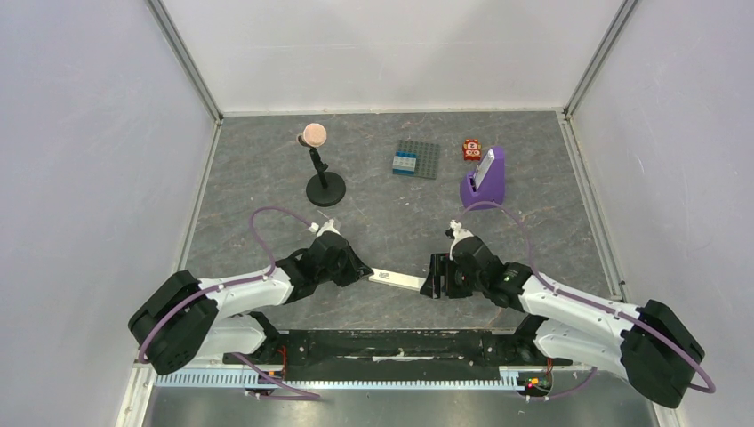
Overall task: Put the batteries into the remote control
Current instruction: Load the battery cover into the remote control.
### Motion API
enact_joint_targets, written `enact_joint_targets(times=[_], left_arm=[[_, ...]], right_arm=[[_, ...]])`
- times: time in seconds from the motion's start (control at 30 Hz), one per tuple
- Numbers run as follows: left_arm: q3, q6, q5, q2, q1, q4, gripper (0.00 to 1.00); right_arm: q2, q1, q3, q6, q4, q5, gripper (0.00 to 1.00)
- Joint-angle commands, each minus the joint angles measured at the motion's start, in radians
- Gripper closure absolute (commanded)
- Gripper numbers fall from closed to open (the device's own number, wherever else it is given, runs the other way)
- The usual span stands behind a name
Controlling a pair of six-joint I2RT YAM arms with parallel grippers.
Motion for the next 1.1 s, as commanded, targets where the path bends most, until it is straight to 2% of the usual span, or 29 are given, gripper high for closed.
enact_joint_targets(times=[0.0,0.1,0.2,0.33,0.4,0.7,1.07], left_arm=[[-0.020,0.041,-0.027,0.009,-0.007,-0.044,0.98],[-0.023,0.043,-0.027,0.007,-0.007,-0.044,0.98],[-0.023,0.045,-0.026,0.008,-0.007,-0.044,0.98],[-0.028,0.047,-0.024,0.006,-0.007,-0.044,0.98],[-0.031,0.046,-0.023,0.003,-0.007,-0.044,0.98],[-0.055,0.047,-0.007,-0.005,-0.007,0.001,0.98],[-0.063,0.066,0.066,0.045,-0.007,0.079,0.98]], right_arm=[[0.031,0.003,-0.005,0.021,0.020,0.015,0.37],[0.040,0.003,-0.011,0.022,0.036,0.066,0.44],[0.047,0.003,0.000,0.023,0.050,0.086,0.46],[0.029,0.004,0.007,0.040,0.073,0.092,0.37],[0.020,0.003,0.005,0.050,0.086,0.094,0.37],[0.085,0.002,-0.004,0.100,0.140,0.079,0.58],[0.162,0.004,-0.016,0.107,0.153,0.068,0.72]])
